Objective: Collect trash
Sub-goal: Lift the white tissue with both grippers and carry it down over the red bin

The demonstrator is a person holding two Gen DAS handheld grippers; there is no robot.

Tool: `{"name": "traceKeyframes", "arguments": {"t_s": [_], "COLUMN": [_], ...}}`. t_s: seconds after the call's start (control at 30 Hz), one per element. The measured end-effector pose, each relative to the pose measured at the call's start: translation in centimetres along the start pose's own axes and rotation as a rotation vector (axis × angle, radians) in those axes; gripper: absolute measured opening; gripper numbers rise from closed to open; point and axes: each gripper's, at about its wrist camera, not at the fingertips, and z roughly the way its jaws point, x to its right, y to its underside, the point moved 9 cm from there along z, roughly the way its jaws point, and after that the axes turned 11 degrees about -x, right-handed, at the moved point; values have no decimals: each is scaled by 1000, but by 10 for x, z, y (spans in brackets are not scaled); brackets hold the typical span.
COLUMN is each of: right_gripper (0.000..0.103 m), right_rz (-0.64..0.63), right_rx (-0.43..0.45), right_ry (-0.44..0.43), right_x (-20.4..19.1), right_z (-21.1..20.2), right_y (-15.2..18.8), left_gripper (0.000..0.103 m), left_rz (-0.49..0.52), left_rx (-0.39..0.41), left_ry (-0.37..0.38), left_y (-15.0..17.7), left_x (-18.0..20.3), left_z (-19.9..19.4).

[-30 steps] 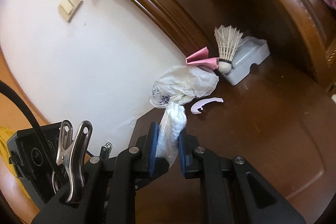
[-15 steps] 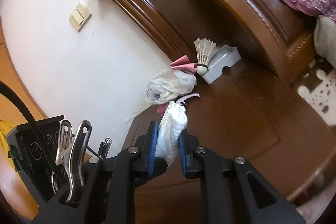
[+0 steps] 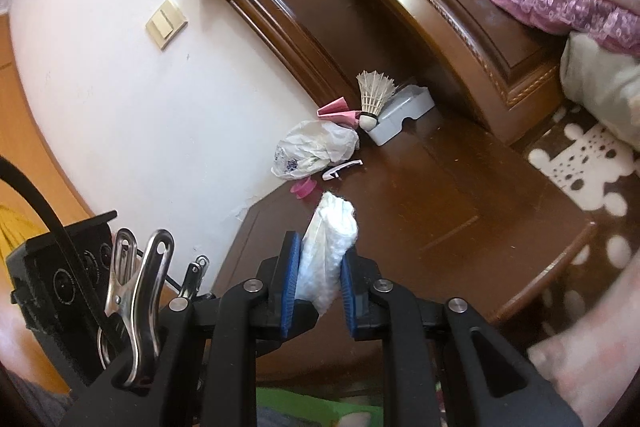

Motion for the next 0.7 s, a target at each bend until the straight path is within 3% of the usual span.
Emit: {"name": "traceKeyframes", "arguments": {"t_s": [0.2,0.7], "right_gripper": [20,20], "right_rz": [-6,-26], "right_rx": [2,-30], "right_ry": [42,91], "right_x": [11,43], "right_z": [-13,-26], "right_y": [27,82], "left_gripper": [15,16], "left_rz": [-13,93], "left_rx": [-34,-115], "left_ry": [62,49], "left_y": [20,64], "left_x": [19,58], "left_z": [10,39]}}
